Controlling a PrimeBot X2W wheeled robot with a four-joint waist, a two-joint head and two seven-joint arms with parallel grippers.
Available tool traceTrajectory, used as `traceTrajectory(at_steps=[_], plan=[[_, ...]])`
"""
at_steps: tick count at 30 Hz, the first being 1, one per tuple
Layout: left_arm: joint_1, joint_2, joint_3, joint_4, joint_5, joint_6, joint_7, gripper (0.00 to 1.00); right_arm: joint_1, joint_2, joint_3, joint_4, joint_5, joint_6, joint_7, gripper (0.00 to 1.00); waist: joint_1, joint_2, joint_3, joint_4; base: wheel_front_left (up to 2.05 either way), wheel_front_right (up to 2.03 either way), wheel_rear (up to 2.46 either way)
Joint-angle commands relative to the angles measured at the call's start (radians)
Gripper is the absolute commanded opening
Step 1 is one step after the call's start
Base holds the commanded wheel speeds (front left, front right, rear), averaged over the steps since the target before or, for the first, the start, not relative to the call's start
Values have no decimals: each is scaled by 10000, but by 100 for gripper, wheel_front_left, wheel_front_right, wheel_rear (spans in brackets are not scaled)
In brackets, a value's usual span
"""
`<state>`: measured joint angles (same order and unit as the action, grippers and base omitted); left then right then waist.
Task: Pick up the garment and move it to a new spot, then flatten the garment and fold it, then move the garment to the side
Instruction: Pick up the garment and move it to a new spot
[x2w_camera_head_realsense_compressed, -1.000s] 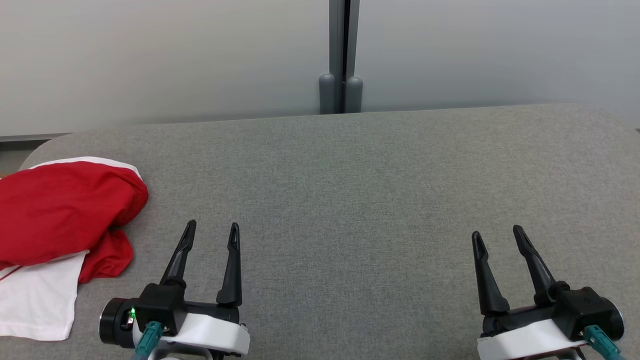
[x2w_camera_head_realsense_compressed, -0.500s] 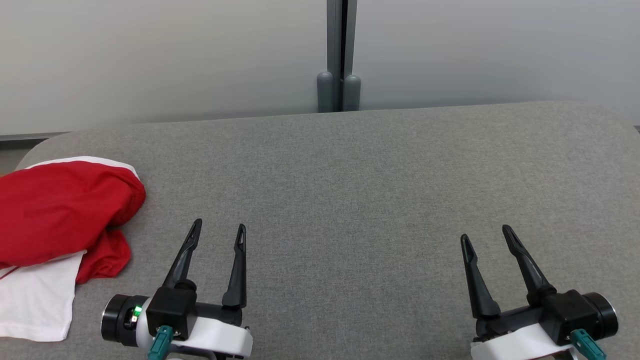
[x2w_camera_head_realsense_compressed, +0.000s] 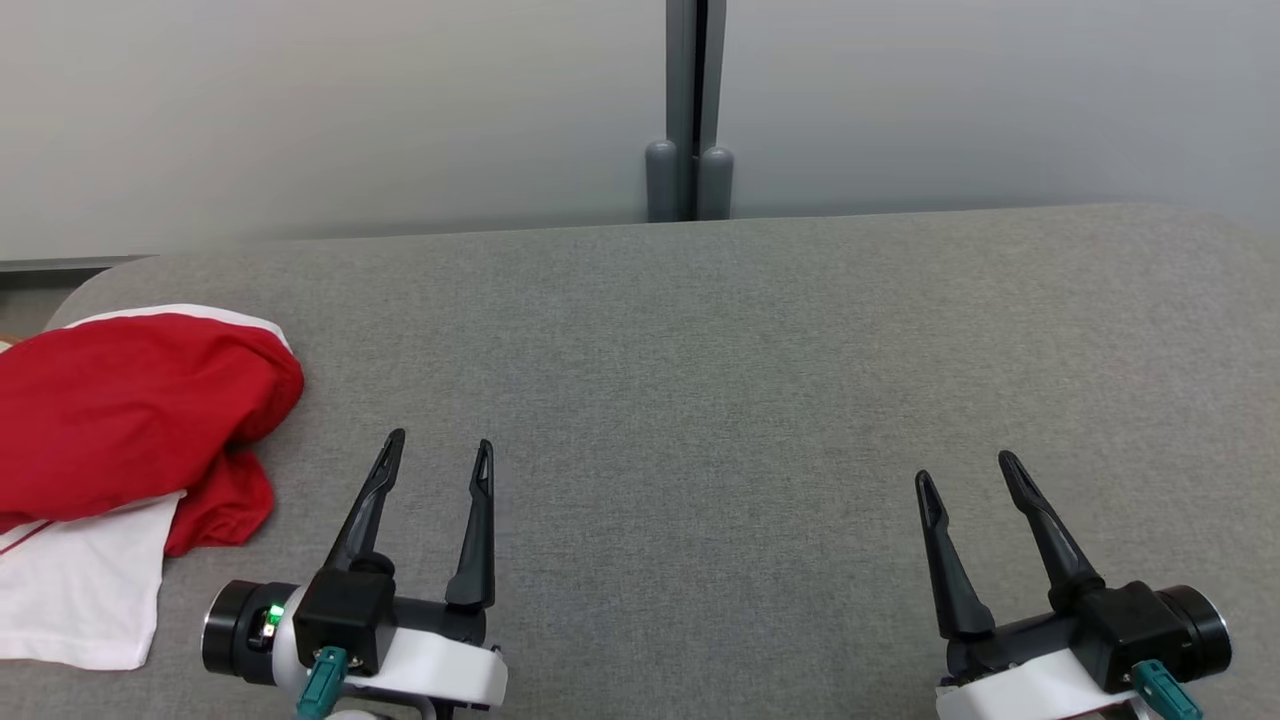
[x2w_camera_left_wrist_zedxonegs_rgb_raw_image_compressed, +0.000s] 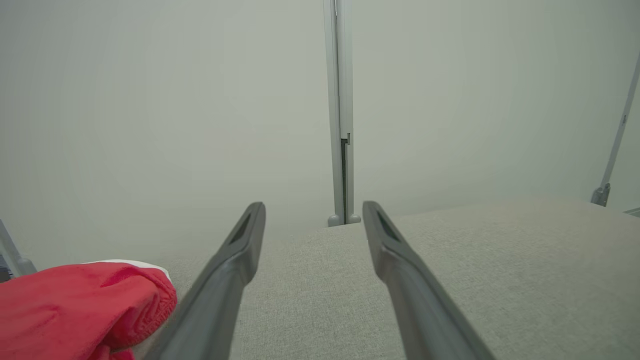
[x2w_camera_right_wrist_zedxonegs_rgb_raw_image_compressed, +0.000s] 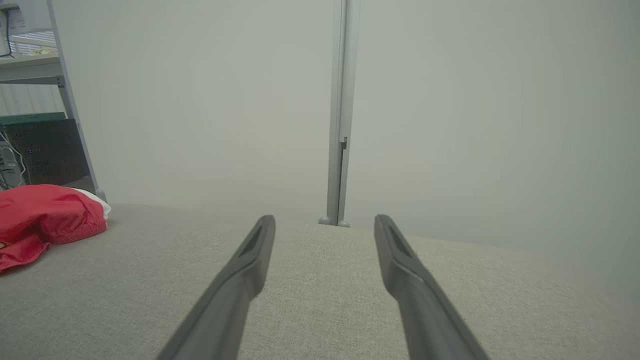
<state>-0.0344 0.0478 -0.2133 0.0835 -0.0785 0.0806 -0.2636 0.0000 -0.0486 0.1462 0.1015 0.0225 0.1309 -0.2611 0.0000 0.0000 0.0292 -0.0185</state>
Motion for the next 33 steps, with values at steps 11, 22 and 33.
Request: traceTrajectory(at_steps=[11,22,33], plan=[[49,37,169,-389,-724,113,-10,100,155,-33,24,-49,-98,-3,-61,100,0,0,225,2035,0,0,0],[305,45,330,66,-461,1034,-12,100,276,-28,22,22,11,-3,-61,100,0,0,72,3921,0,0,0],[416,48,246,89,-171,868,-12,100,391,-33,3,74,-13,-3,-61,100,0,0,2,4930,0,0,0]])
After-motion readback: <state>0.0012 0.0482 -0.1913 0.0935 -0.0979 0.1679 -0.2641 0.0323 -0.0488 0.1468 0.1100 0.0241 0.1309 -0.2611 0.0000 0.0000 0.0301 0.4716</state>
